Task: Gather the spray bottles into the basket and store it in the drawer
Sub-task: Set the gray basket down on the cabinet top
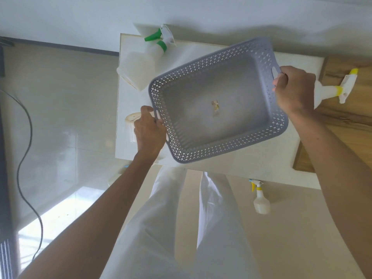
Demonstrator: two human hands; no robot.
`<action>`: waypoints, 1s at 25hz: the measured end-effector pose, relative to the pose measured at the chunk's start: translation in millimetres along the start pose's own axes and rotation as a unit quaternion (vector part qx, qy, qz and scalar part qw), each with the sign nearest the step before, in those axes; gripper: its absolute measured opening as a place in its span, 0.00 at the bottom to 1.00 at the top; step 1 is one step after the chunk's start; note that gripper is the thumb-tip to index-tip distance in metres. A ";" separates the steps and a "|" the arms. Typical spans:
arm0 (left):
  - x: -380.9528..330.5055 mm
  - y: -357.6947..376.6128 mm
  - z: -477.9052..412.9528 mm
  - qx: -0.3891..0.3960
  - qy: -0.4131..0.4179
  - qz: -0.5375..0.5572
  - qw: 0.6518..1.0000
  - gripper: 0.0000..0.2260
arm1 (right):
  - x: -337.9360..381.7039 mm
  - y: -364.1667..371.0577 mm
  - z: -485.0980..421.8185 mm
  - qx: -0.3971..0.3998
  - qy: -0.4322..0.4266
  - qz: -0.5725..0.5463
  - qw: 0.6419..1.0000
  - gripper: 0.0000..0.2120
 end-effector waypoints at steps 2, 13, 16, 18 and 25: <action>1.4 -9.3 2.9 -0.026 0.000 0.038 0.999 0.13 | -2.4 -7.6 15.8 -0.015 0.011 -0.054 0.998 0.13; -2.8 -12.9 11.1 -0.015 0.062 0.016 0.998 0.16 | -60.7 13.1 154.4 -0.022 0.114 -0.172 0.978 0.12; -3.0 -5.7 8.5 -0.011 0.062 -0.002 0.998 0.15 | -68.4 25.0 159.9 -0.020 0.128 -0.177 0.976 0.12; -3.2 -0.9 5.8 -0.006 0.058 -0.010 0.998 0.15 | -70.4 30.1 158.1 -0.019 0.137 -0.175 0.975 0.12; -6.3 8.6 -1.5 0.006 0.057 -0.022 0.998 0.16 | -73.4 33.1 148.0 -0.025 0.138 -0.163 0.977 0.12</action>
Point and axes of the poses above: each hand's wrist, its own z-axis away from the middle knuckle, its own y-axis out of the palm, x = y × z, the point moved 7 cm from there along -z, towards the middle knuckle
